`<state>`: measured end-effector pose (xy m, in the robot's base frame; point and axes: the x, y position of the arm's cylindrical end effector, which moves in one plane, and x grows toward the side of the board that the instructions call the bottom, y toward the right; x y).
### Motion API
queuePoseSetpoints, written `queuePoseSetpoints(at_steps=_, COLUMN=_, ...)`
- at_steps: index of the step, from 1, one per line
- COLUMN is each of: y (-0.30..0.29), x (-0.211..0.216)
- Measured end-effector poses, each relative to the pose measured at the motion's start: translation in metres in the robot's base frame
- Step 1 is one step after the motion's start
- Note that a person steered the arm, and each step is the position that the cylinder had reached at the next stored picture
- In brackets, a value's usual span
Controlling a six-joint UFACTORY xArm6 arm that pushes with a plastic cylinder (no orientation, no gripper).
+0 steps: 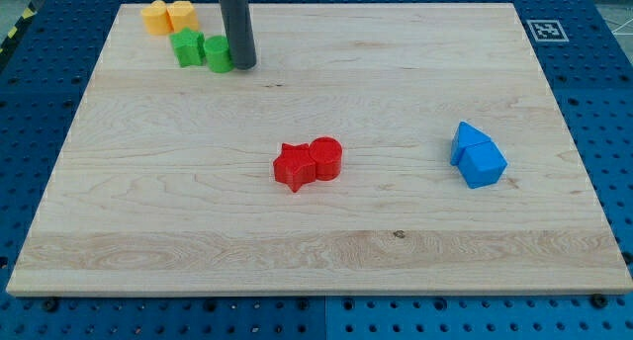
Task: Move green circle along with the green star below the yellow heart
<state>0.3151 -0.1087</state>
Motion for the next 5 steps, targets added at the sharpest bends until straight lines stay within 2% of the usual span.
queuePoseSetpoints(at_steps=2, y=-0.045, x=-0.005)
queuePoseSetpoints(at_steps=5, y=-0.057, x=0.004)
